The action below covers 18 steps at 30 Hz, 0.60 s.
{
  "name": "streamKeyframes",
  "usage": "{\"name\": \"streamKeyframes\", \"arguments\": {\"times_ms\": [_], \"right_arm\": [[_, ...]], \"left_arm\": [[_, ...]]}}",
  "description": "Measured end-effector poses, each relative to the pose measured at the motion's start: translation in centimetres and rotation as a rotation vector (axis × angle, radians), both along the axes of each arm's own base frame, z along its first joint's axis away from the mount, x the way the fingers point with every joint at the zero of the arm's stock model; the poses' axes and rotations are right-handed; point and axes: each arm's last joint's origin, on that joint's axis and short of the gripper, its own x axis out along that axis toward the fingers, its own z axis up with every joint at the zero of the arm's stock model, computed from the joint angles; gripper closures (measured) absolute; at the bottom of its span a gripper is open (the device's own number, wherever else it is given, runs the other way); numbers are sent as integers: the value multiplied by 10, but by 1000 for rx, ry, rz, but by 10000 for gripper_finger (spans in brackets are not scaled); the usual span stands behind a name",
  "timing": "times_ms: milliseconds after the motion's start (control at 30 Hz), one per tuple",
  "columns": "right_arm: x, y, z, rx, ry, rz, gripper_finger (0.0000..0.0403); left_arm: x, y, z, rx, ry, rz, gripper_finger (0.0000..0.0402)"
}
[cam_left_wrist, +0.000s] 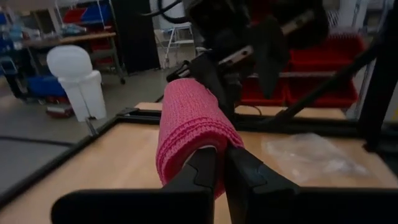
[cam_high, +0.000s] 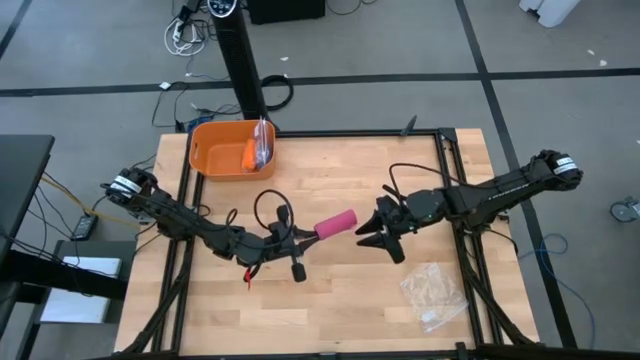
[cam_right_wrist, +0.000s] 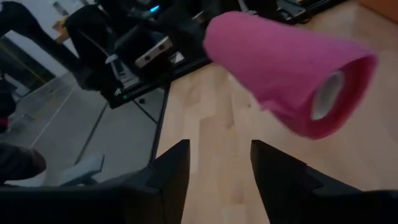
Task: Roll bandage
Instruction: Roll the pink bandage
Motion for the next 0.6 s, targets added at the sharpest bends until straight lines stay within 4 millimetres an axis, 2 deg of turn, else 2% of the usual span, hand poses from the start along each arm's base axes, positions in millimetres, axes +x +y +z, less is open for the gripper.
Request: {"name": "streamKeyframes", "arguments": {"times_ms": [200, 367, 467, 600], "right_arm": [[-5, 7, 4, 15, -15, 63, 222], [-15, 9, 13, 28, -41, 101, 222], [-21, 7, 18, 33, -60, 102, 222], [-29, 5, 24, 37, -77, 102, 222]], "left_arm": [[0, 1, 0, -152, -43, 19, 382], [1, 4, -7, -133, 38, -6, 382], [8, 8, -5, -122, 173, -112, 382], [17, 14, 17, -84, 459, -165, 382]]}}
